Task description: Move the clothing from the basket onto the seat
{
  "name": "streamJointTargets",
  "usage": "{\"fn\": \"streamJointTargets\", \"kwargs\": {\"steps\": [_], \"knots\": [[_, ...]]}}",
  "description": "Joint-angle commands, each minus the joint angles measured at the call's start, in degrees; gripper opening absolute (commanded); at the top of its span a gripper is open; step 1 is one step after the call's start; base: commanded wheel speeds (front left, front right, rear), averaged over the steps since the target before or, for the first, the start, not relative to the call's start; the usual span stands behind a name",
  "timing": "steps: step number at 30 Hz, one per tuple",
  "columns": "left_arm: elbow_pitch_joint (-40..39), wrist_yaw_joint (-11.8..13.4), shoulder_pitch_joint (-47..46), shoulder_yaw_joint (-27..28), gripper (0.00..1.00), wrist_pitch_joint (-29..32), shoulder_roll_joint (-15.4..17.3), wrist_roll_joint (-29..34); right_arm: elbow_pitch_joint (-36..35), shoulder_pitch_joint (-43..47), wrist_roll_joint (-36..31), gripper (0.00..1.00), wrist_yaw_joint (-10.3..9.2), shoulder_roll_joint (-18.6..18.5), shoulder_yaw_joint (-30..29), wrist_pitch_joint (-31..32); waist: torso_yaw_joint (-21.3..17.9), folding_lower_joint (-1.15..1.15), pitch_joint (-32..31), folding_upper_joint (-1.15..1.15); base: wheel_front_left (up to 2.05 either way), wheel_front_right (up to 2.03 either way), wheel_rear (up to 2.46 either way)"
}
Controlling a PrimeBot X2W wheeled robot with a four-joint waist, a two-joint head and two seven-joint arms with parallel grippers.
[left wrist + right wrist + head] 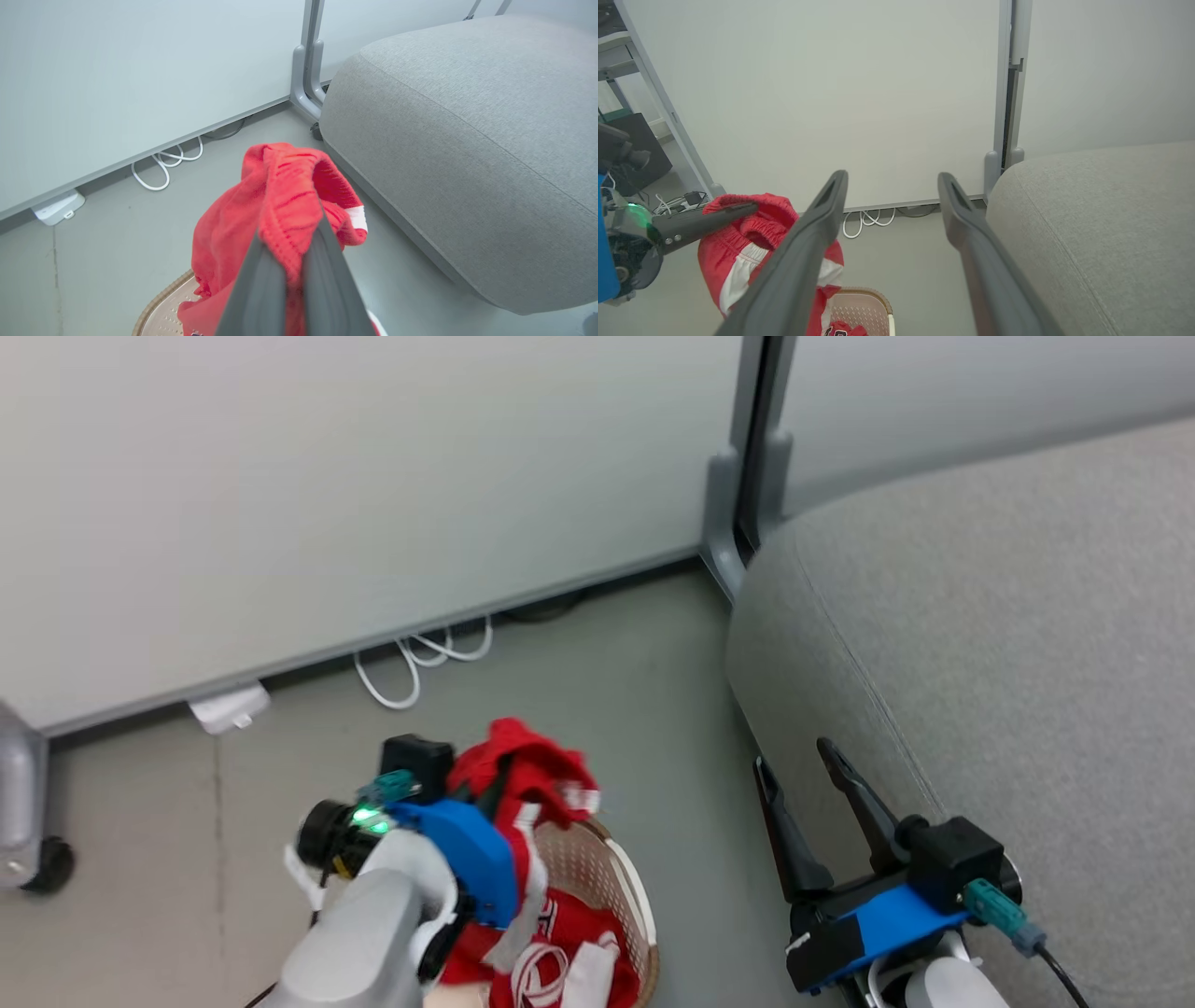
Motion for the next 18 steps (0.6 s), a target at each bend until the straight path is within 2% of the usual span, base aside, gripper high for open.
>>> {"fn": "streamJointTargets", "kwargs": {"steps": [1, 10, 18], "knots": [[-1.84, -0.16, -0.97, -2.16, 0.00, 0.43, 0.05, -1.55, -0.41, 1.33, 0.07, 1.00, -0.02, -0.16, 0.13, 0.48, 3.58, 0.02, -4.77, 0.00, 0.00, 0.00, 0.00], [-11.51, 2.59, -6.73, -12.89, 0.00, 2.05, 0.05, -11.30, -2.14, 3.09, 0.84, 1.00, -0.02, -0.16, 1.86, 2.34, 4.01, 0.02, -7.08, 0.00, 0.00, 0.00, 0.00], [-14.49, 5.74, -11.73, -19.42, 0.00, 1.47, 0.06, -17.96, -2.71, 3.31, 0.98, 1.00, -0.02, -0.15, 3.42, 3.14, 3.54, 0.02, -7.92, 0.00, 0.00, 0.00, 0.00]]}}
